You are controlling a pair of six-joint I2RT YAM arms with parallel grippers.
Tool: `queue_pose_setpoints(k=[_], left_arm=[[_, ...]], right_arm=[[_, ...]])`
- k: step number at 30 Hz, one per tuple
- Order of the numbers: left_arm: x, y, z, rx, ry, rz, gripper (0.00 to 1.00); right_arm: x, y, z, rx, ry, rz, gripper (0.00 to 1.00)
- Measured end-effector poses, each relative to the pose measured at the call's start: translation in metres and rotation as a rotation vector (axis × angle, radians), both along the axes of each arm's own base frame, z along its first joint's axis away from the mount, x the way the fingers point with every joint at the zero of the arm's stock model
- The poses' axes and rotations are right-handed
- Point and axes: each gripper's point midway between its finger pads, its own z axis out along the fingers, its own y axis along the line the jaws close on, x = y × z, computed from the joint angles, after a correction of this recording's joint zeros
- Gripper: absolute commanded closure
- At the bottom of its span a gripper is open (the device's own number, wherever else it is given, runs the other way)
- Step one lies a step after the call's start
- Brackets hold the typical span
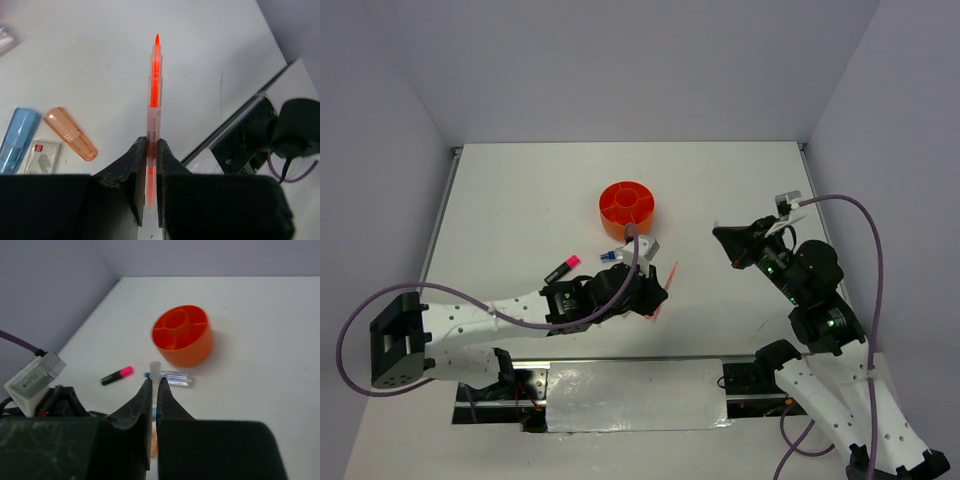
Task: Sort the stationery into containers
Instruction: Close the pen cap on the pen.
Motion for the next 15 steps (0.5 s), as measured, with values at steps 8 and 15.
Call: queue_pose_setpoints(k=[8, 15], left_arm=[[-0.027, 0.013, 0.016, -0.175, -0.100, -0.152, 1.00], [-0.034, 0.023, 0.065, -0.366, -0.205, -0.171, 0.99]], right_arm=[[-0.005, 0.050, -0.019, 0.208, -0.024, 0.252, 1.00], [-0.030, 0.065, -0.012, 0.338, -0.142, 0.407, 1.00]])
